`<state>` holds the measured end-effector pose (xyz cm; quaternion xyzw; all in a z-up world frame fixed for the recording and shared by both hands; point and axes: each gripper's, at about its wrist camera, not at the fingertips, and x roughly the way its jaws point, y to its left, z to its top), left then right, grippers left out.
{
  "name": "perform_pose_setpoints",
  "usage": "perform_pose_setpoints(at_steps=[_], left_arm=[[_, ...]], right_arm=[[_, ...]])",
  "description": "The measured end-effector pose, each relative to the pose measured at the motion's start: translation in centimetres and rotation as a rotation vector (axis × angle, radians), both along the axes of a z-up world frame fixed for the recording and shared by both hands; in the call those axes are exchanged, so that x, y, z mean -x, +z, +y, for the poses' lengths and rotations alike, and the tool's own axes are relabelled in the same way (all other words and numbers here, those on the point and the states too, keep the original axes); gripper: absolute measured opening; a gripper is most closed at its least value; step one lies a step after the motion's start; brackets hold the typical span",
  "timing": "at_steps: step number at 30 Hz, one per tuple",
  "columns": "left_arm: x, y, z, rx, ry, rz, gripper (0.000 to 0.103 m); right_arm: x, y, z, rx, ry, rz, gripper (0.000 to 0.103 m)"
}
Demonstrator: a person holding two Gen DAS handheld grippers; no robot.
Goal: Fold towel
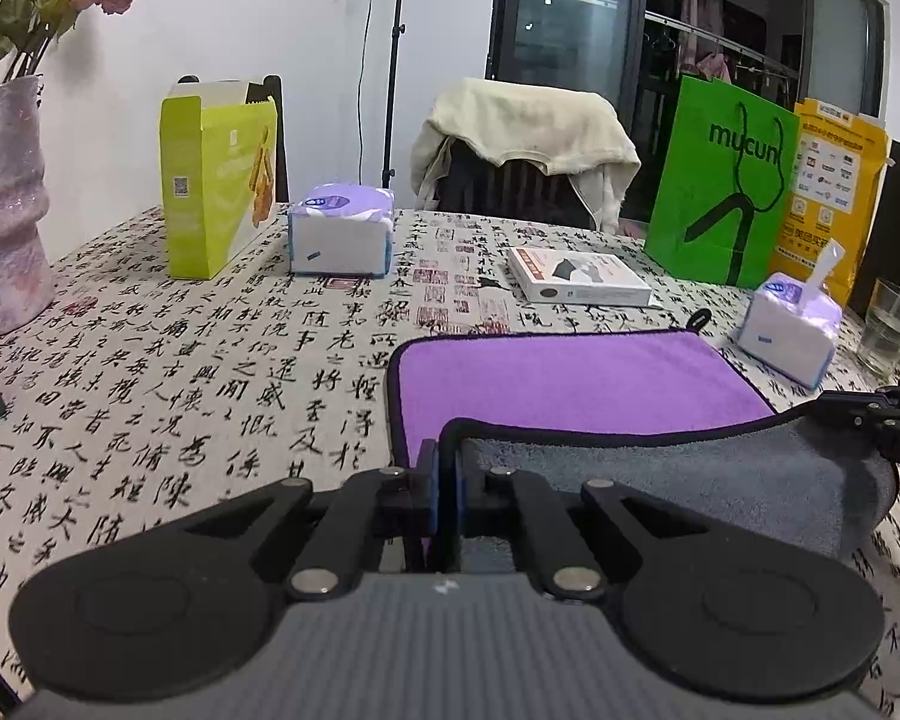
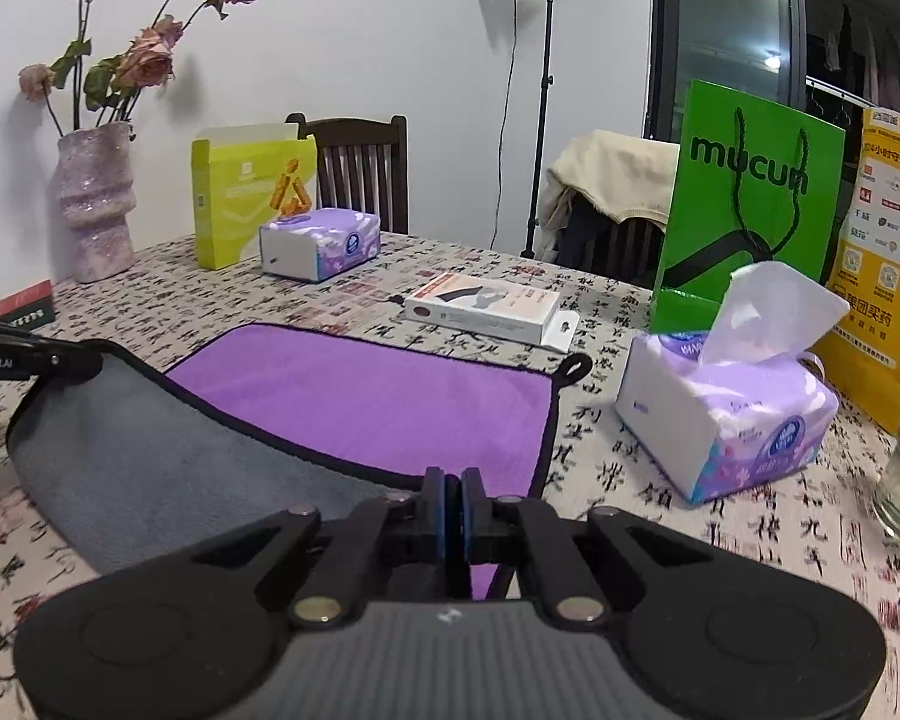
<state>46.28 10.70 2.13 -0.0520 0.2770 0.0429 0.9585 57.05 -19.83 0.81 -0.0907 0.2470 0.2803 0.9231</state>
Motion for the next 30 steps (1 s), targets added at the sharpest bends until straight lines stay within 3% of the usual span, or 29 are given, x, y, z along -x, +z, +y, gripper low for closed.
perform_pose_setpoints(at_steps=[17,30], left_arm=[[-6.8,0.9,1.9,0.048,0.01,0.018,0.006],[-11.9,-0.1,4.2,0.095,0.027,0.054,0.006]], right_arm=[[-7.1,-0.3,1.6,0.008,-0.012,0.017,0.005],[-12.8,-0.4,3.6,0.01,-0.039,0.035,0.005]])
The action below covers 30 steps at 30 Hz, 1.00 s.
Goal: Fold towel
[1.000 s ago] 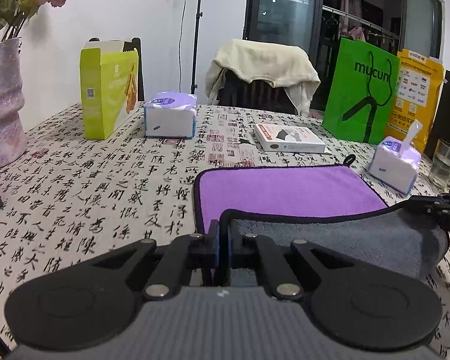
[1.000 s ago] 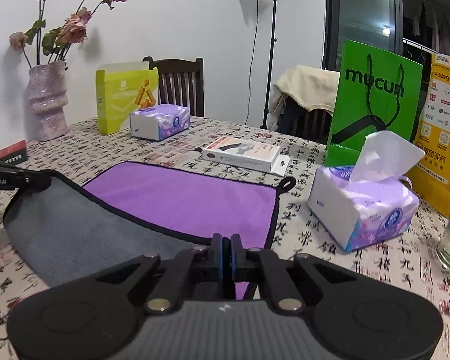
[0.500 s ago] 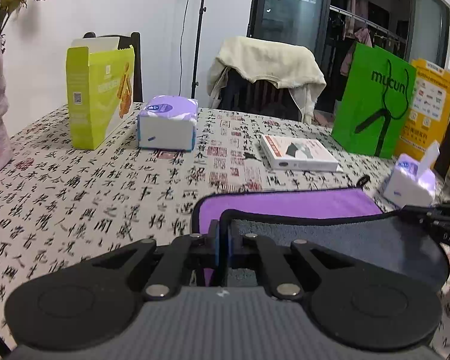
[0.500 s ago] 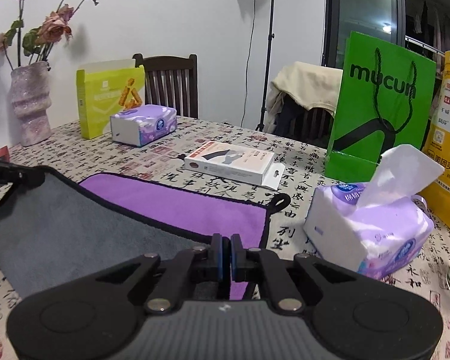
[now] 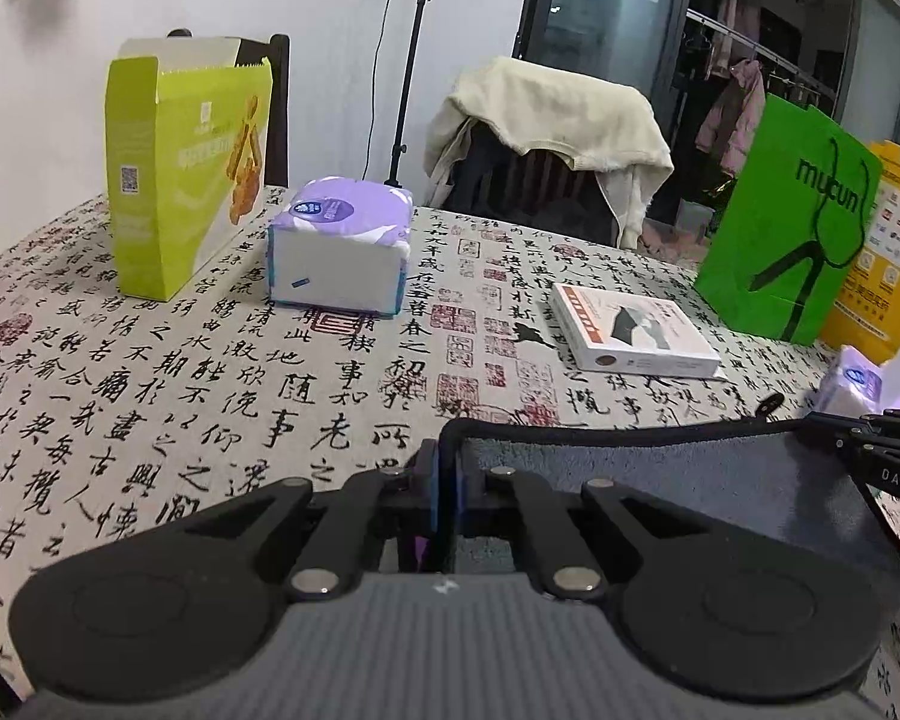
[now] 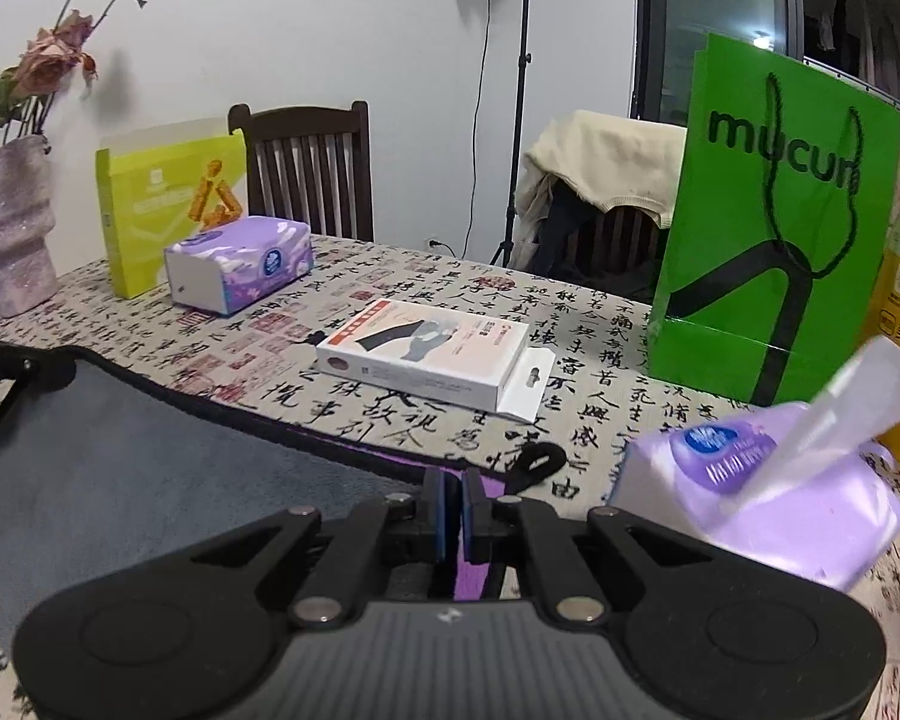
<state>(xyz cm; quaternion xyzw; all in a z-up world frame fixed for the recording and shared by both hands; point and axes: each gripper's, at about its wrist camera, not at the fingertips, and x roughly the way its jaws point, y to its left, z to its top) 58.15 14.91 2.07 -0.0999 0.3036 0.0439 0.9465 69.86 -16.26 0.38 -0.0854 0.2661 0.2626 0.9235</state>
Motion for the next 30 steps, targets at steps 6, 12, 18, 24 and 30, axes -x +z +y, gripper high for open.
perform_pose_setpoints(at_steps=[6,12,18,24,30], left_arm=[[-2.7,-1.0,1.4,0.035,0.007,0.044,0.006],[-3.2,-2.1,1.8,0.021,0.016,0.08,0.027],[-1.8,-1.4,2.4,-0.007,0.052,0.026,0.092],[-0.1,-0.6,1.6,-0.061,0.046,-0.018,0.103],[1.6,-0.1,0.5,-0.099,0.027,-0.04,0.103]], right_arm=[[-2.0,-0.7,1.2,0.021,-0.011,0.024,0.005],[-3.1,-2.1,1.7,0.055,-0.023,0.054,0.015],[-2.3,-1.5,1.2,0.004,-0.043,0.048,0.08],[-1.0,-0.6,1.2,-0.011,-0.043,0.028,0.097],[0.7,0.1,0.6,-0.061,-0.066,0.025,0.103]])
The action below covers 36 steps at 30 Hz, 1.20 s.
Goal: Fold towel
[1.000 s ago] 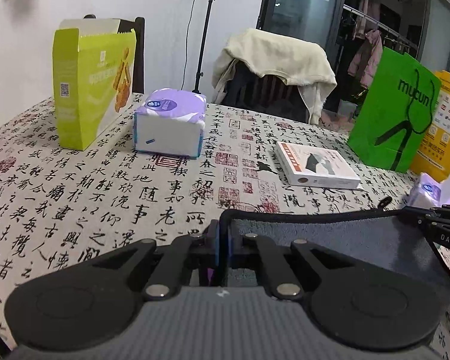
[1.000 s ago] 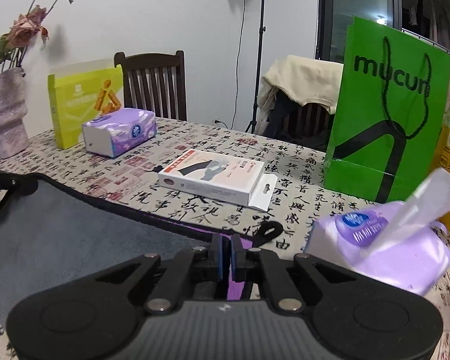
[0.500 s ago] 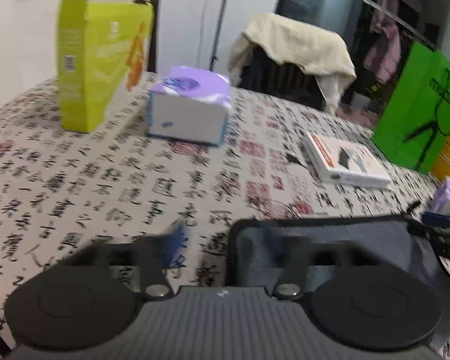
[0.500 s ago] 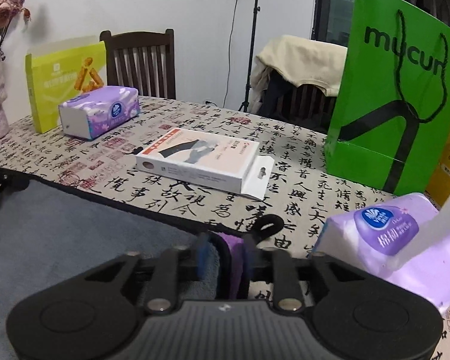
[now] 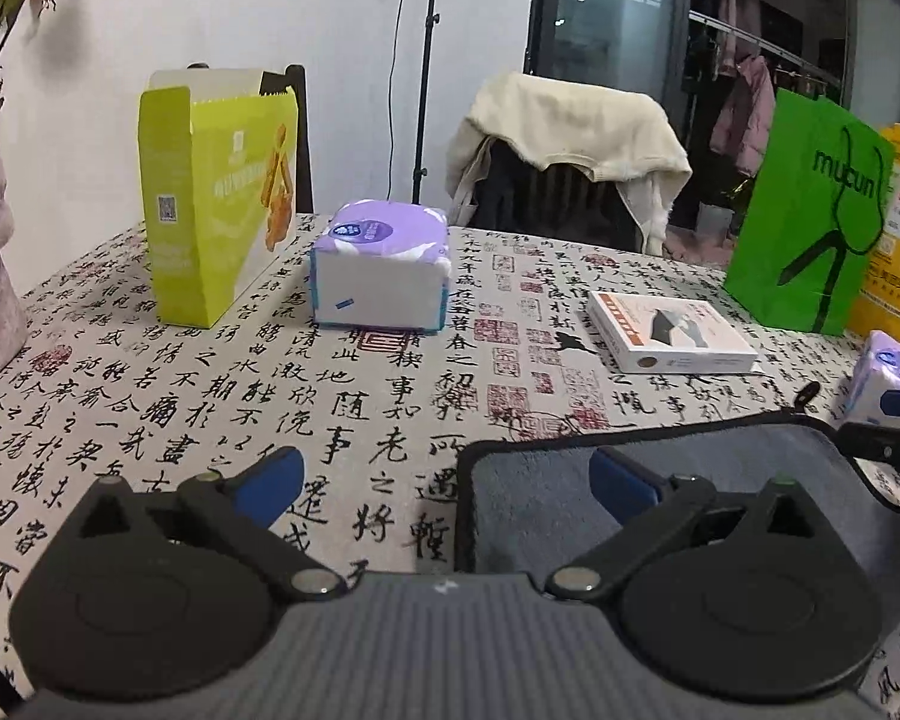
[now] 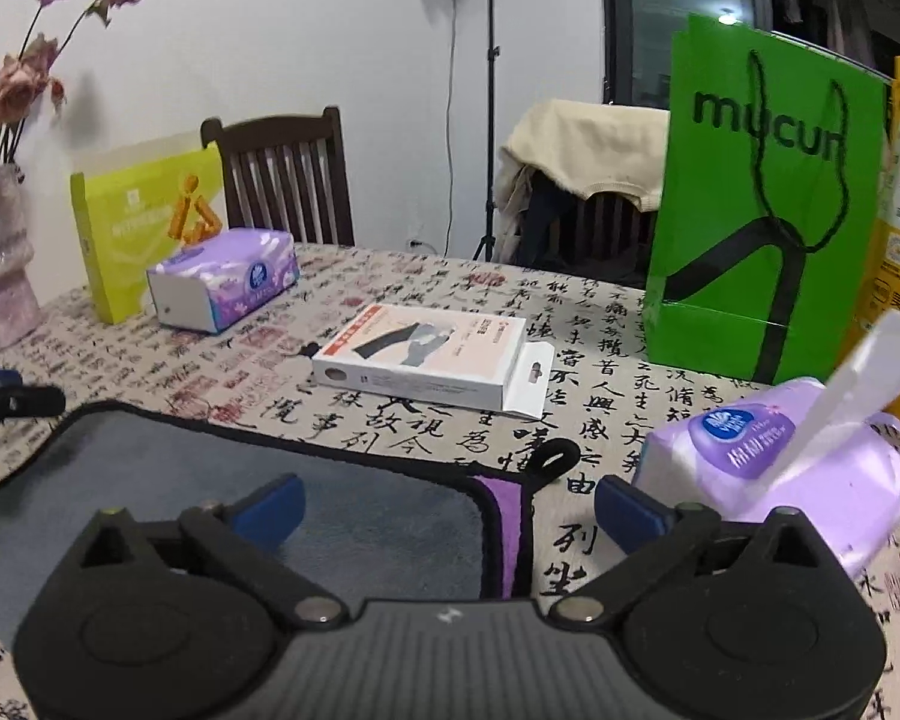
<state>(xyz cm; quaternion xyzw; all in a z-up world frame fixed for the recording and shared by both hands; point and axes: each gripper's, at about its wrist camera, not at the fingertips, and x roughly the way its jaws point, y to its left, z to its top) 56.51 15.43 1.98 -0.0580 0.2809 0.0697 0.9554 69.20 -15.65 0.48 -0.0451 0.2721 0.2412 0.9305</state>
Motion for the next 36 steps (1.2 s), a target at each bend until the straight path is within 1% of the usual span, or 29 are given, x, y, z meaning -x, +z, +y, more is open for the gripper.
perform_pose_setpoints(at_steps=[4,9,12,16,23,29,36], left_arm=[[1.7,0.2,-0.4,0.009,0.007,-0.011,0.103],[4.0,0.7,-1.1,0.009,0.02,-0.013,0.103],[5.7,1.0,-1.4,0.021,0.024,-0.026,0.103],[7.8,1.6,-2.1,0.012,0.025,-0.036,0.103],[11.6,2.3,-3.1,0.034,0.036,-0.061,0.103],[14.8,2.8,-4.0,0.031,0.03,-0.084,0.103],[18.1,3.3,-4.8,0.037,0.023,-0.105,0.103]], right_arm=[[1.4,0.4,-0.7,-0.042,-0.006,-0.009,0.103],[3.6,0.9,-1.7,-0.065,-0.024,-0.023,0.103],[5.3,1.3,-2.2,-0.068,-0.029,-0.041,0.103],[7.7,1.5,-2.8,-0.062,-0.023,-0.065,0.103],[11.5,2.1,-3.9,-0.076,-0.015,-0.091,0.103],[14.7,2.8,-5.0,-0.093,-0.013,-0.107,0.103],[17.9,3.2,-5.8,-0.105,-0.012,-0.105,0.103]])
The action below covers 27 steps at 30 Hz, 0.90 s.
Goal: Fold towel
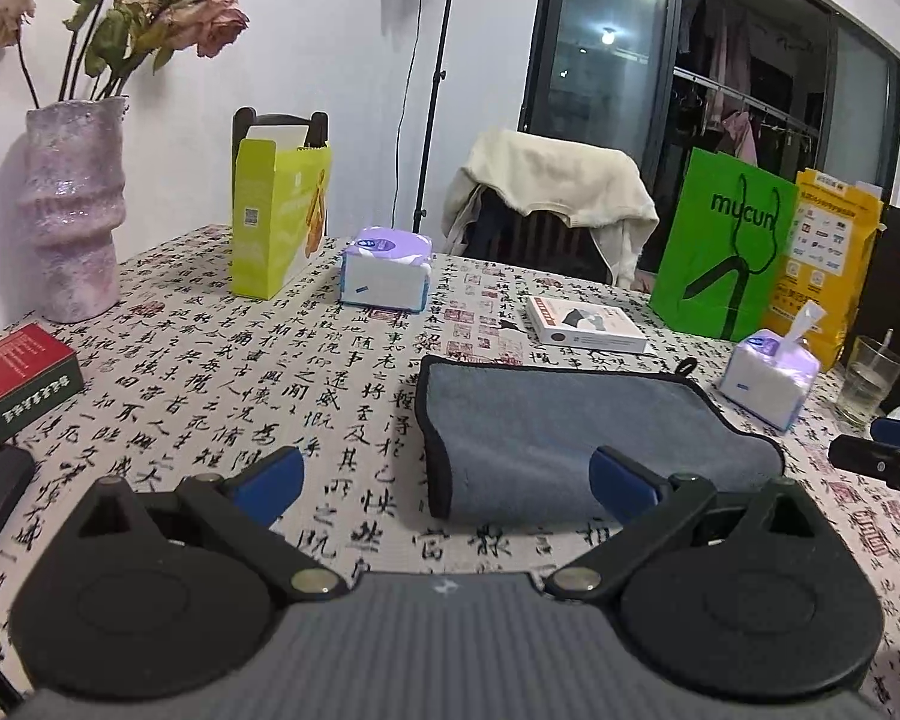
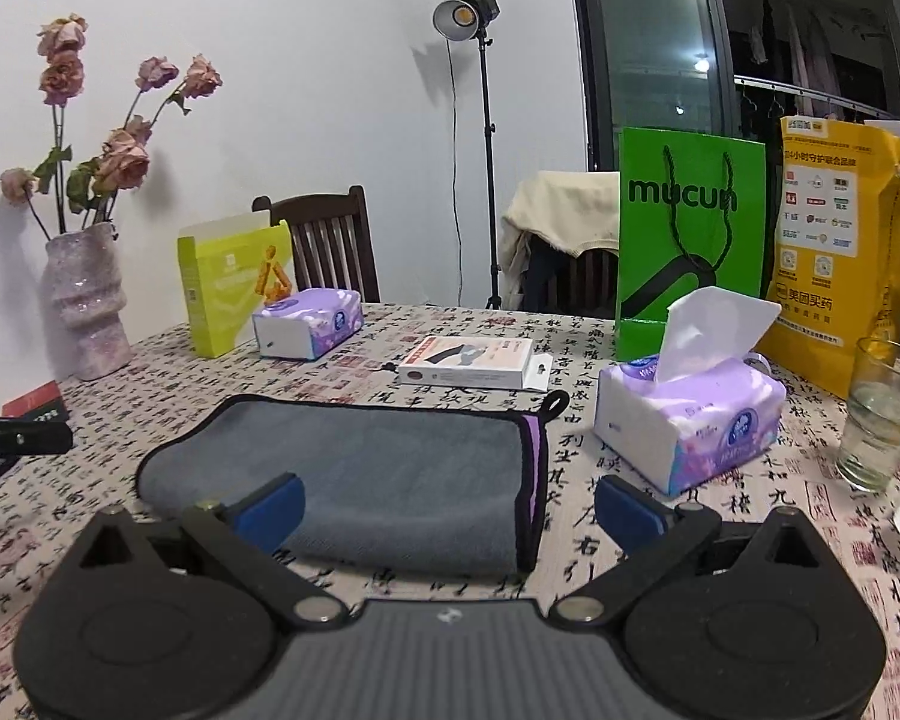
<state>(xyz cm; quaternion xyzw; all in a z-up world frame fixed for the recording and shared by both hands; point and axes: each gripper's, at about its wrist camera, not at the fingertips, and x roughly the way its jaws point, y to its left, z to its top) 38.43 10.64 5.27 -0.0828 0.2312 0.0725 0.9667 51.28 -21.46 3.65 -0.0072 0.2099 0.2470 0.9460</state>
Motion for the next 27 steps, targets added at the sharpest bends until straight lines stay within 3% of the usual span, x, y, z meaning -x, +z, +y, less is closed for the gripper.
perform_pose_setpoints(at_steps=[27], left_arm=[[13.4,0.7,-2.5,-0.011,-0.039,-0.085,0.103]], right_arm=[[13.9,2.5,-0.7,0.001,0.038,-0.068,0.103]])
